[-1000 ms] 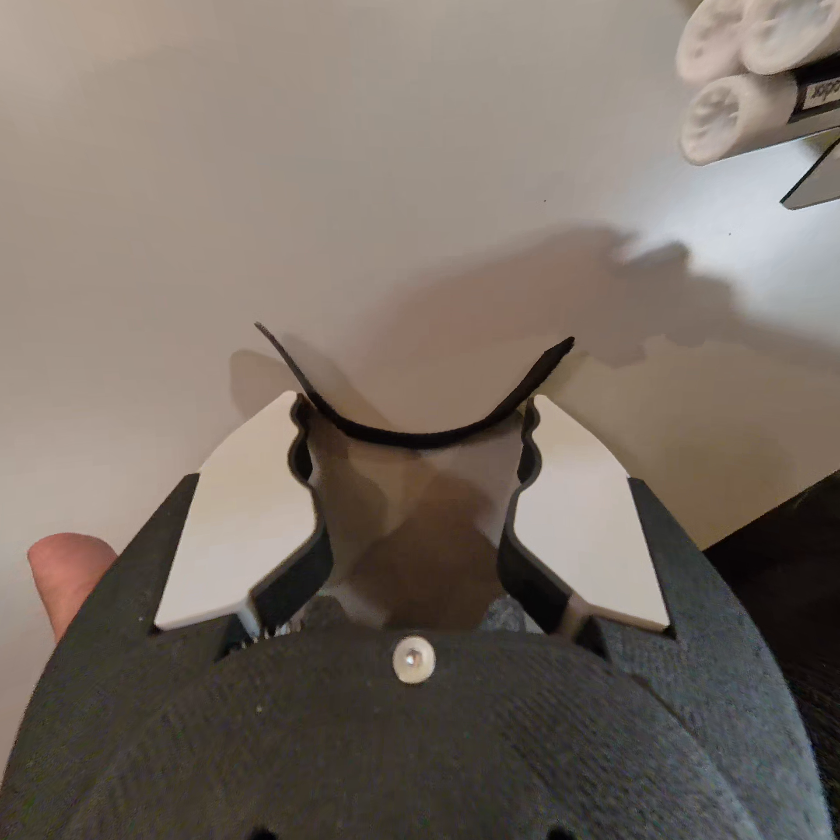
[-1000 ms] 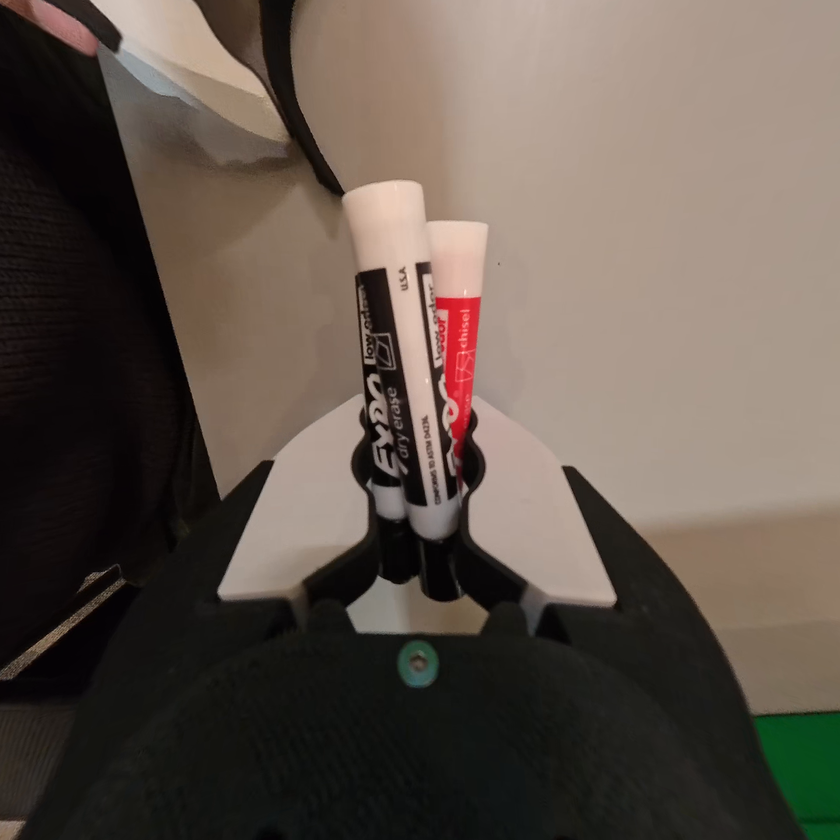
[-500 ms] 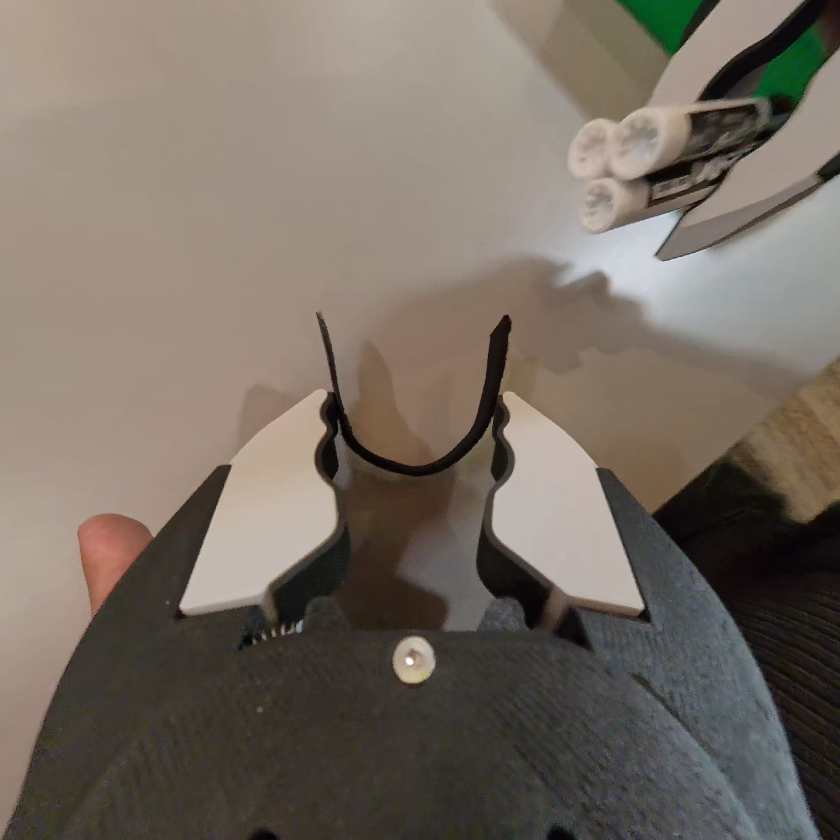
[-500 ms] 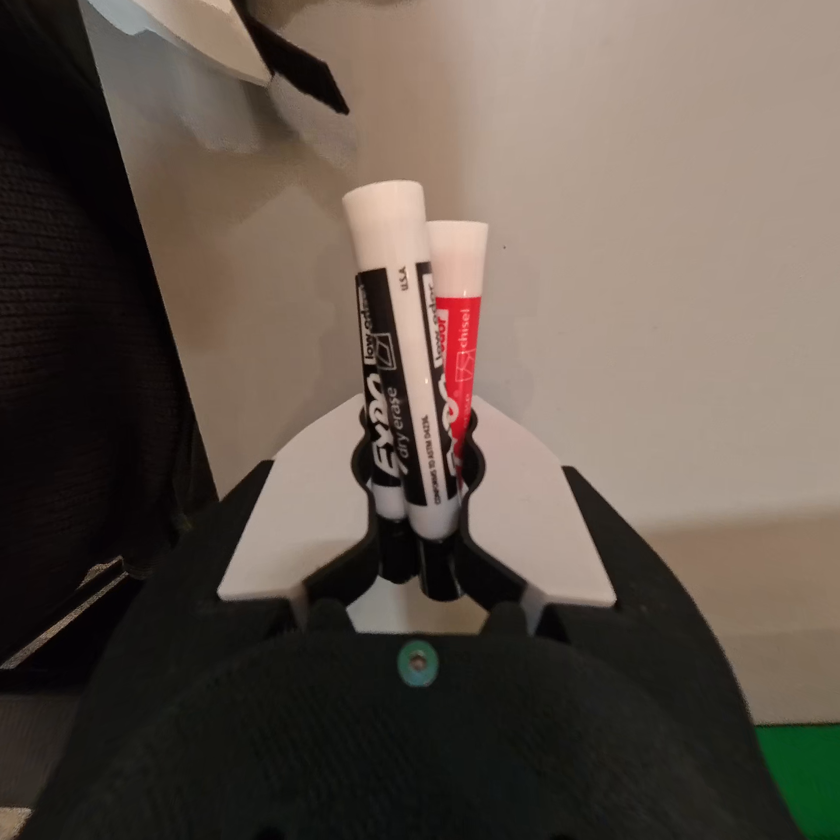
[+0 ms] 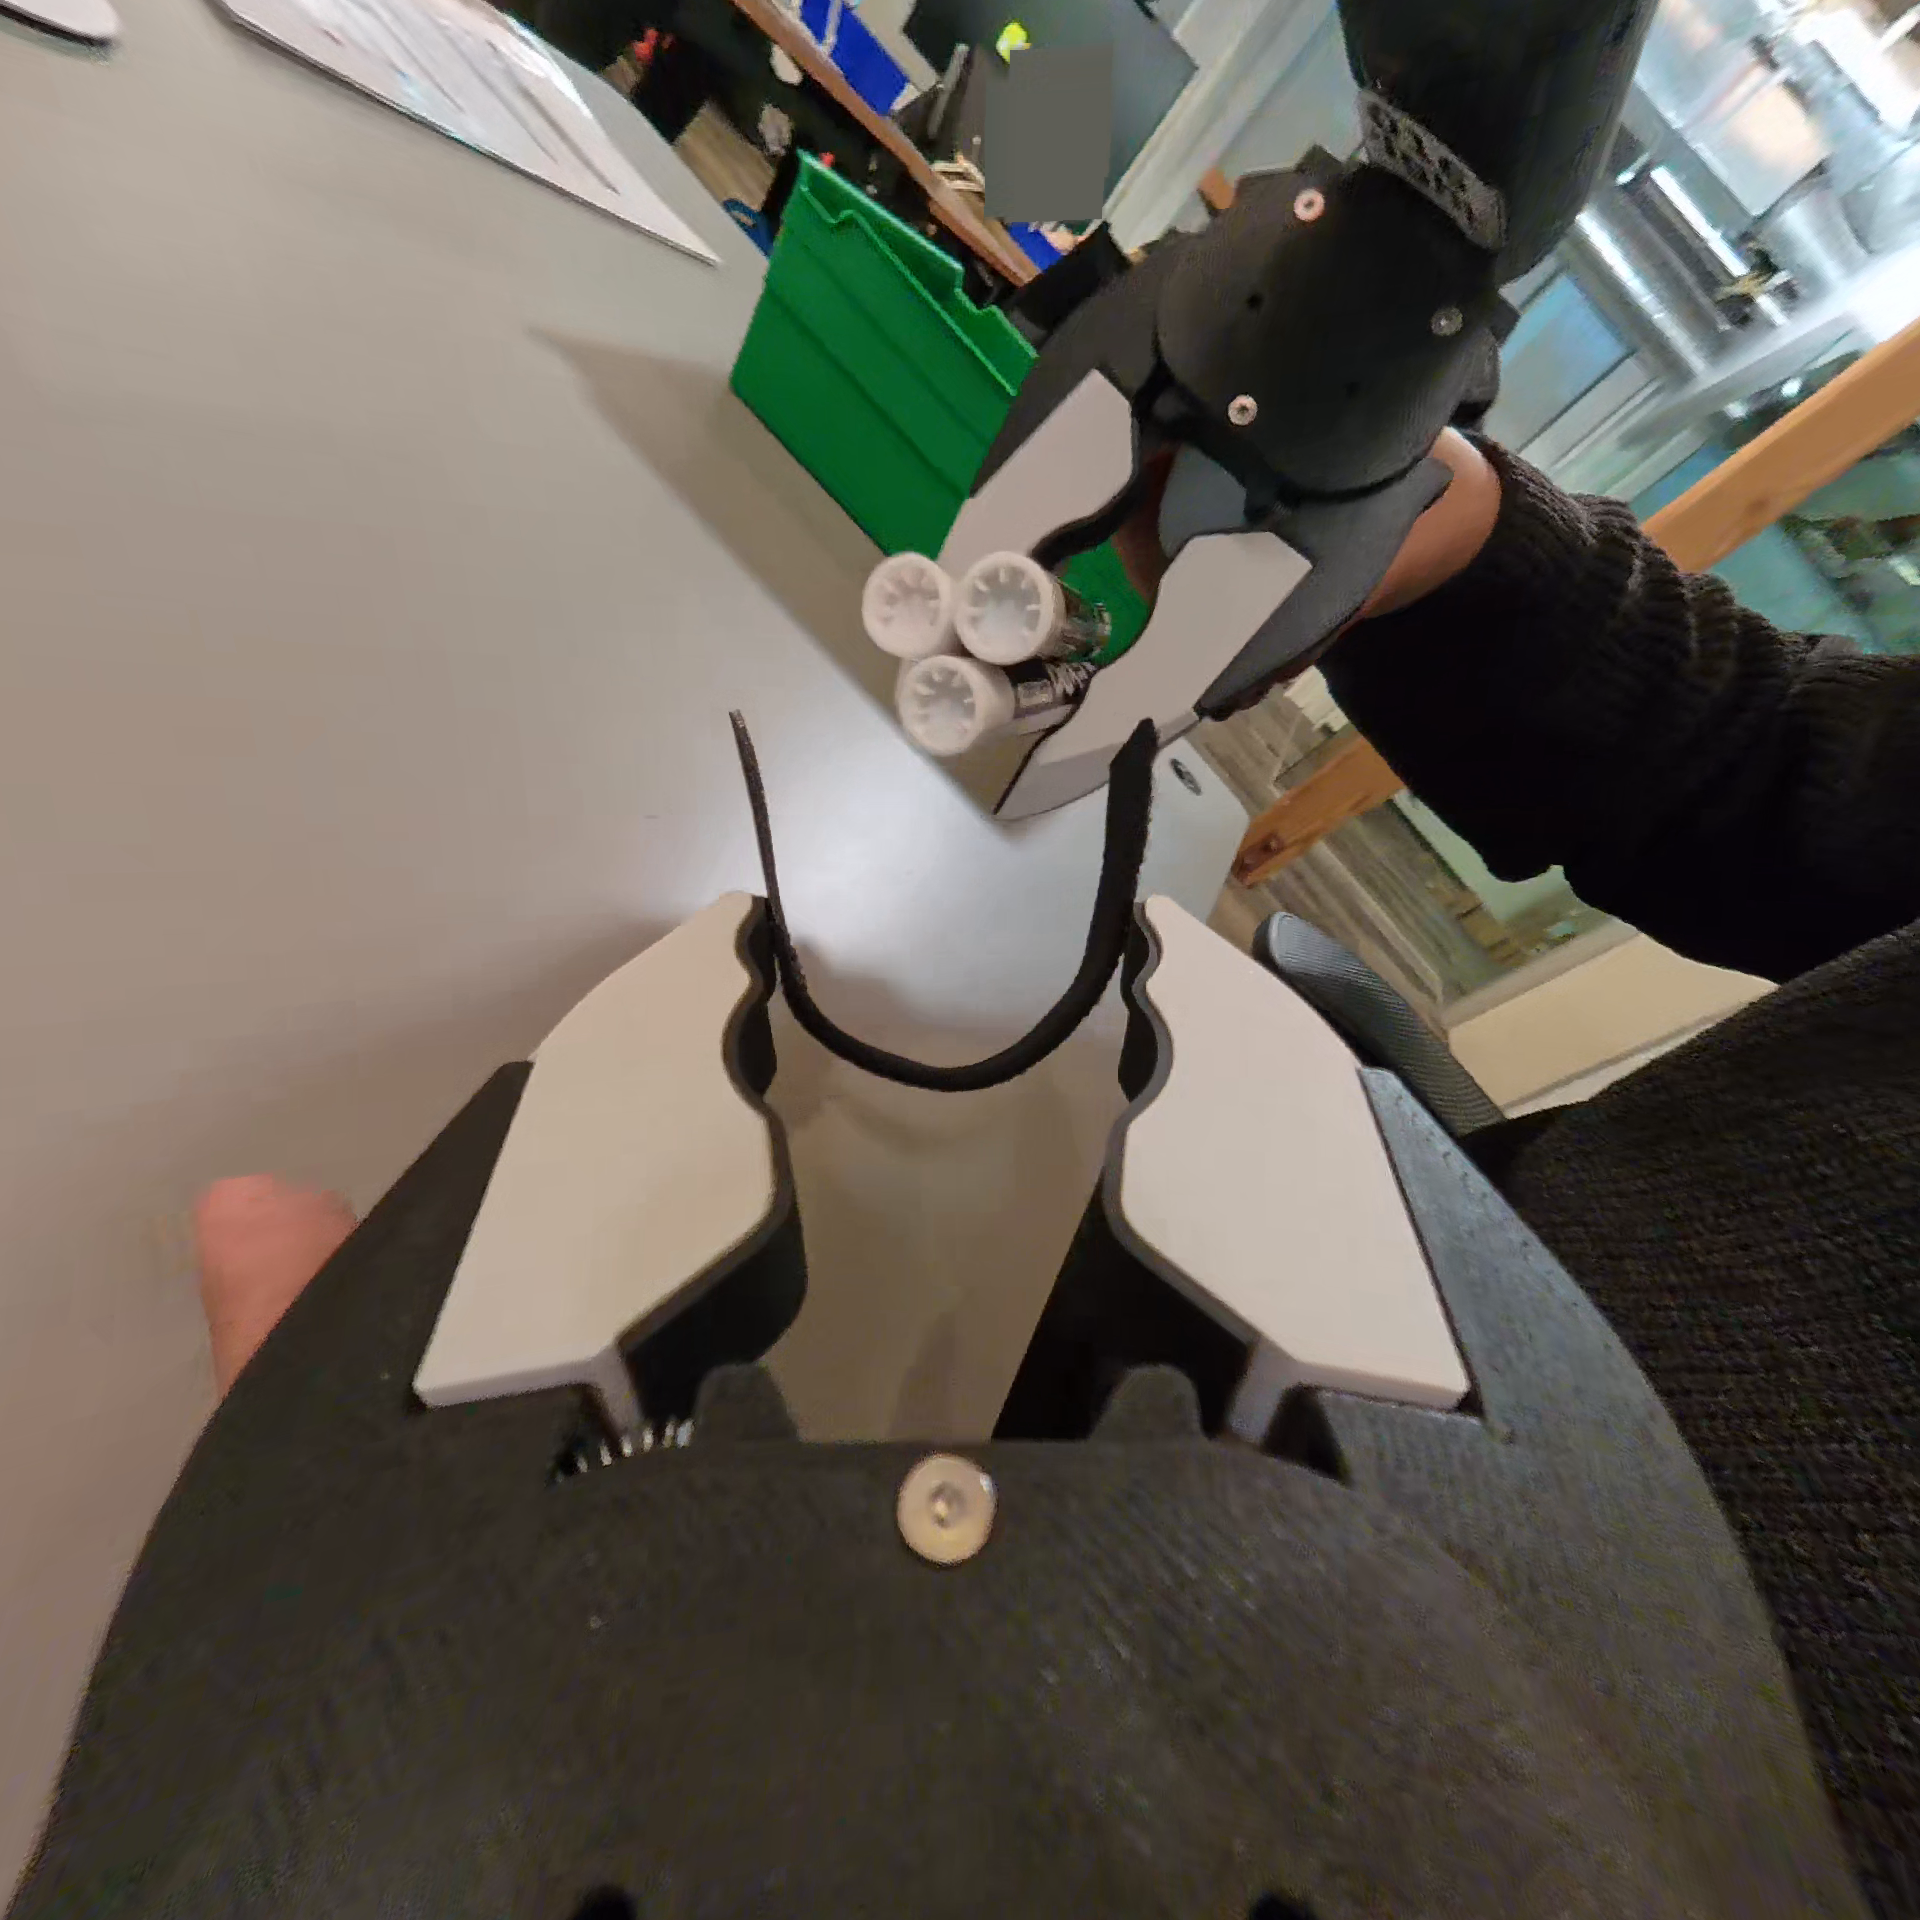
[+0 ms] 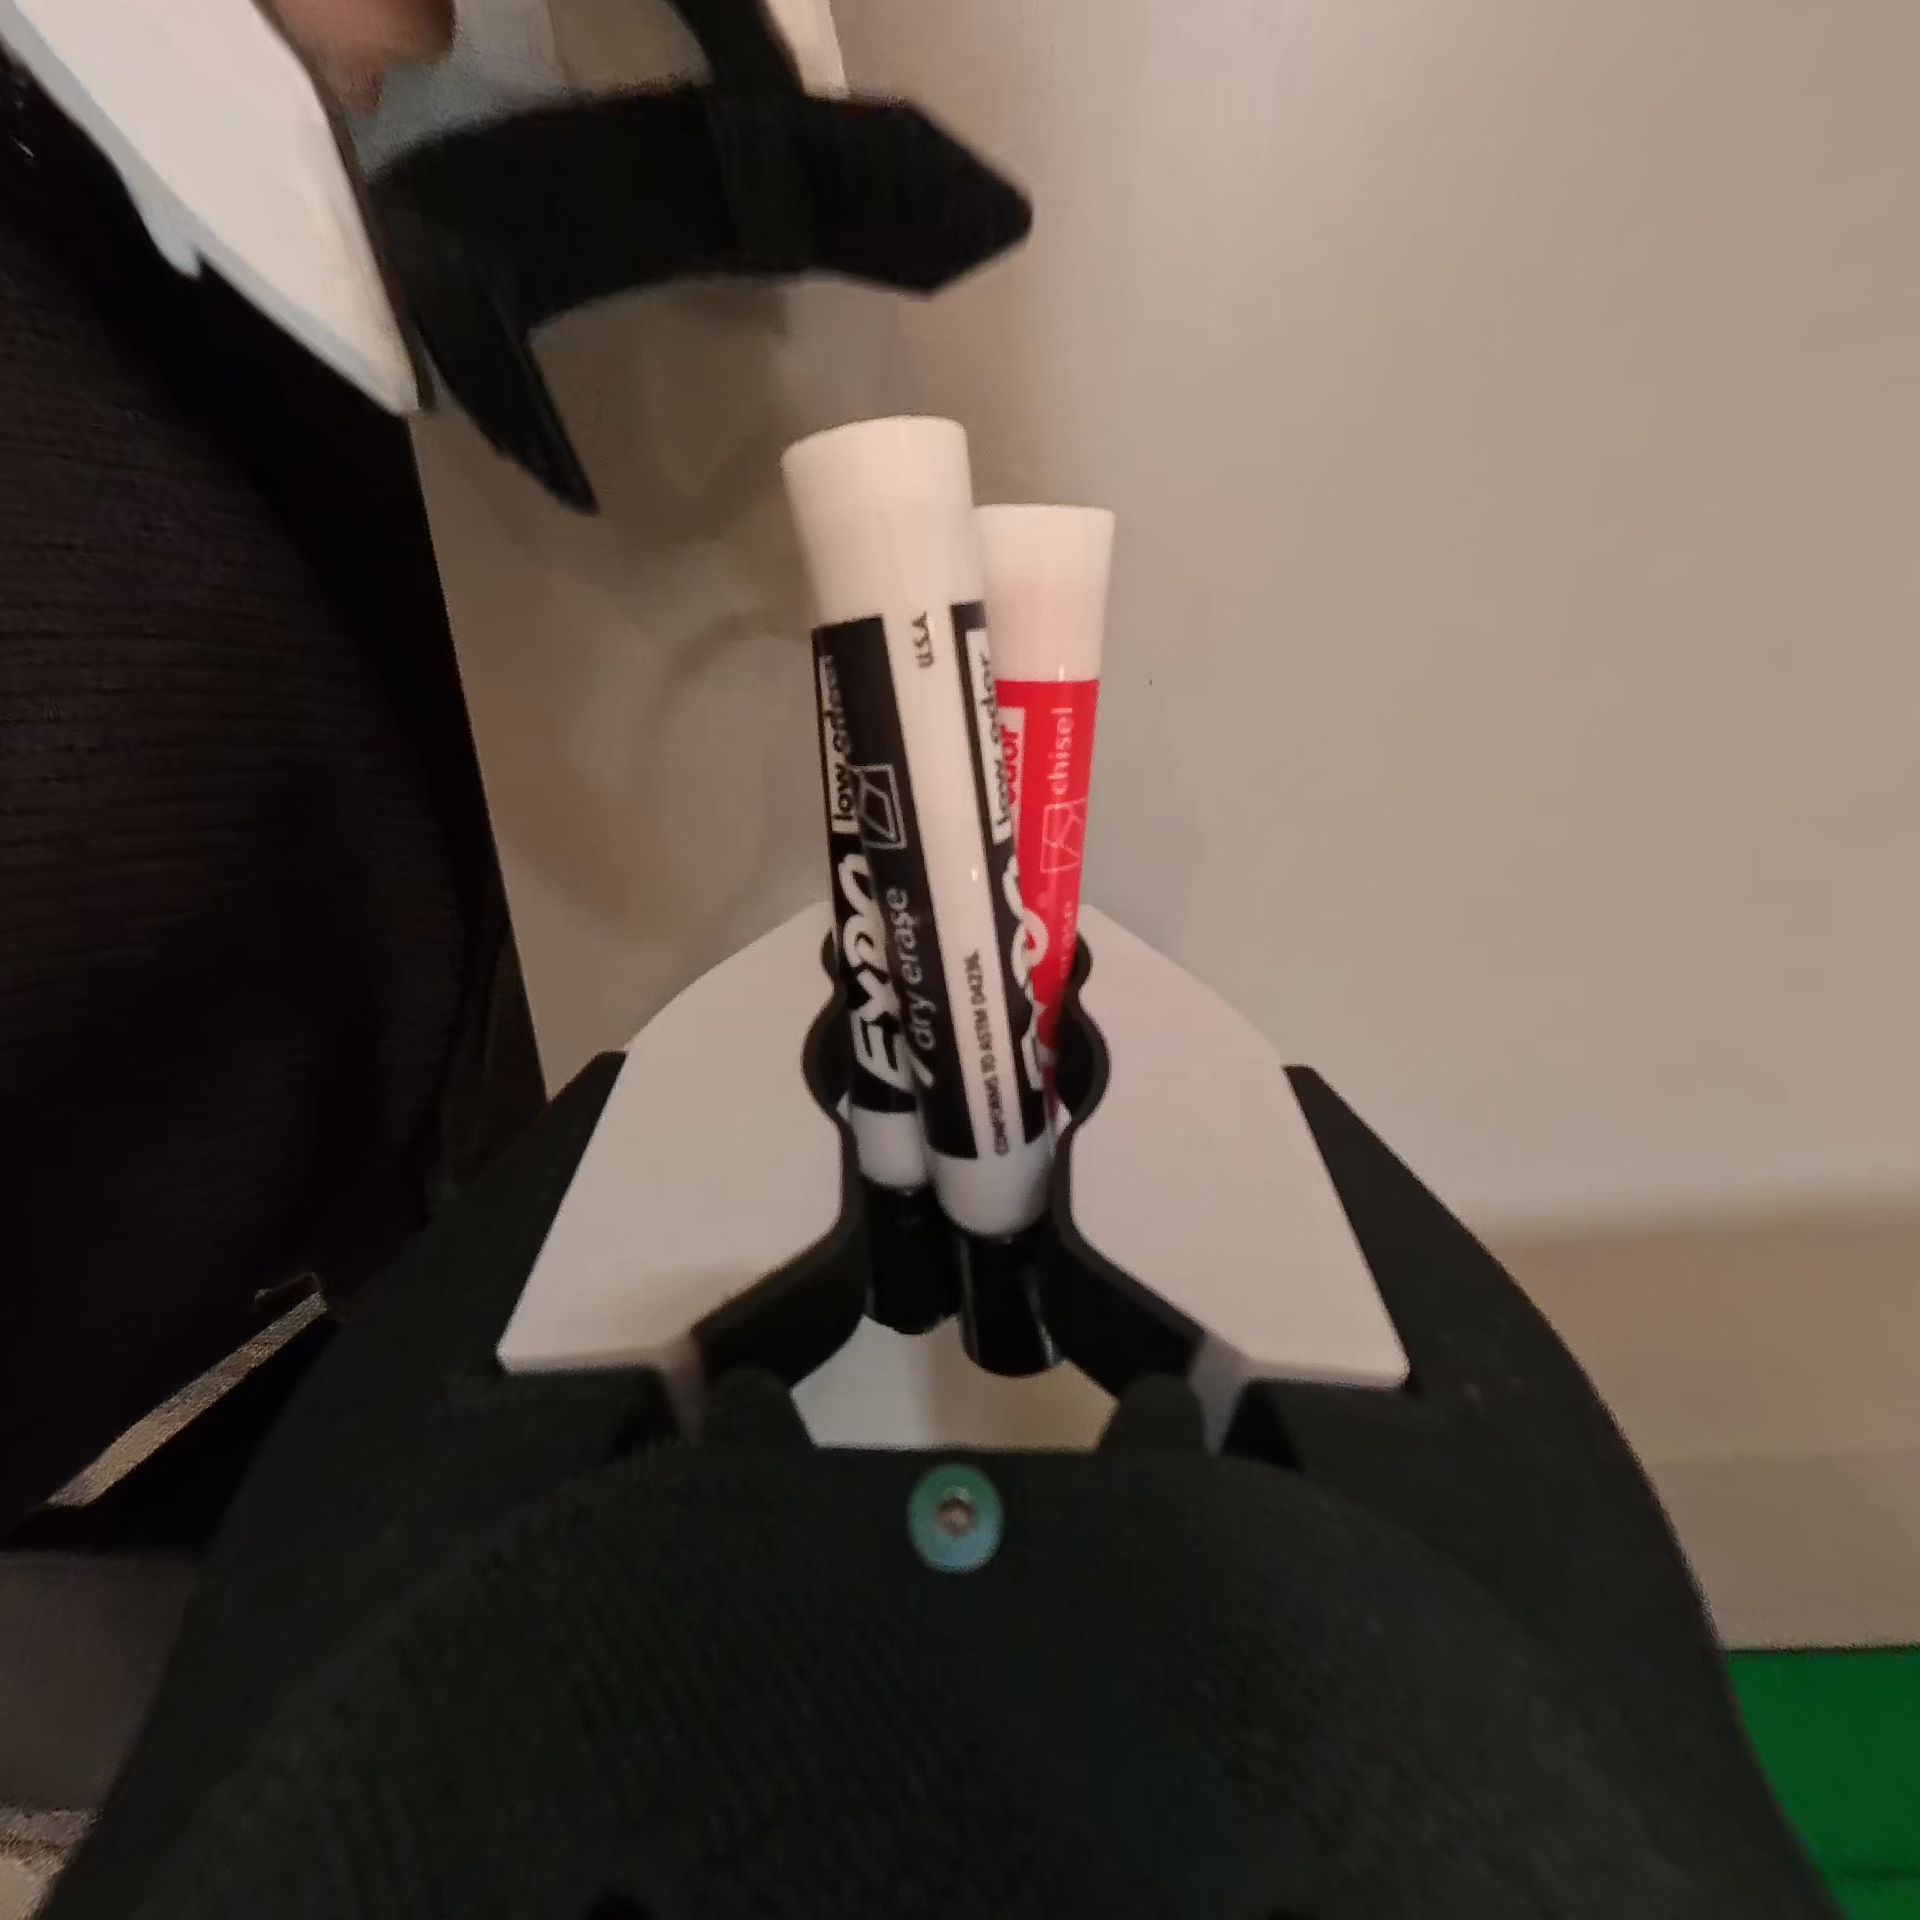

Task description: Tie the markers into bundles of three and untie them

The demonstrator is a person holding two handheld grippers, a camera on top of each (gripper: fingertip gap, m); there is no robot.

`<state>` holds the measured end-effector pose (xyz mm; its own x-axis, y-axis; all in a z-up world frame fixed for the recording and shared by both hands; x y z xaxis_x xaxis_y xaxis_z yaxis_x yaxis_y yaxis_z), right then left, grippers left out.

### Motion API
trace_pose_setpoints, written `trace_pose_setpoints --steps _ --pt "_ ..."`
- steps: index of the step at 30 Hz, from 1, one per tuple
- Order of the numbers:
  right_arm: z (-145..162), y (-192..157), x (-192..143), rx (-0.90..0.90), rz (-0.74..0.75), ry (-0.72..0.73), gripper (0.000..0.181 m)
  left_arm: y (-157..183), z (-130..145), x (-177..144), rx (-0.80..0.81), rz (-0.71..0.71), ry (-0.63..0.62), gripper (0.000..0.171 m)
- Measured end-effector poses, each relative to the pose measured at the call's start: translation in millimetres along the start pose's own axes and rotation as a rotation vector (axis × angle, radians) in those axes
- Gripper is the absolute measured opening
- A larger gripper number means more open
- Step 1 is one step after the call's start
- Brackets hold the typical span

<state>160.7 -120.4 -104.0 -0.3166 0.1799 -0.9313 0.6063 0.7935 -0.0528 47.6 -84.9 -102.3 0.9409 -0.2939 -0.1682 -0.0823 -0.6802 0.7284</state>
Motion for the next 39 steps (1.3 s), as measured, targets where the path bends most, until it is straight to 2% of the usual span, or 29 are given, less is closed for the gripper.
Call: trace_pose_setpoints --steps 7,17,31,39 --pt "-7 -4 -8 0.003 -0.025 -0.01 0.036 15 12 32 -0.007 0.081 0.054 0.066" --pt "-7 -12 -16 -0.004 -0.061 -0.015 0.036 33 -14 51 -0.066 0.247 0.262 0.066" --pt "-4 -24 -14 0.0 -0.138 -0.034 0.036 36 -20 59 -0.055 0.281 0.287 0.064" --pt "-7 -29 -12 -0.009 -0.165 -0.055 0.036 34 -22 60 -0.081 0.299 0.319 0.053"
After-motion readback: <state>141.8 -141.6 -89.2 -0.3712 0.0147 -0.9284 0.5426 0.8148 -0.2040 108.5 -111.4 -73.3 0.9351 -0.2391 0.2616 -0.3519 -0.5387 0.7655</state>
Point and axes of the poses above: each gripper's, where its closed fingertips meet, x out along the fingers, z out of its underside, y = z × x across the jaws, the point moved 3 cm from there along -x, back along the fingers, and after that the axes turned 8 degrees about -x, right-handed, at the moved point
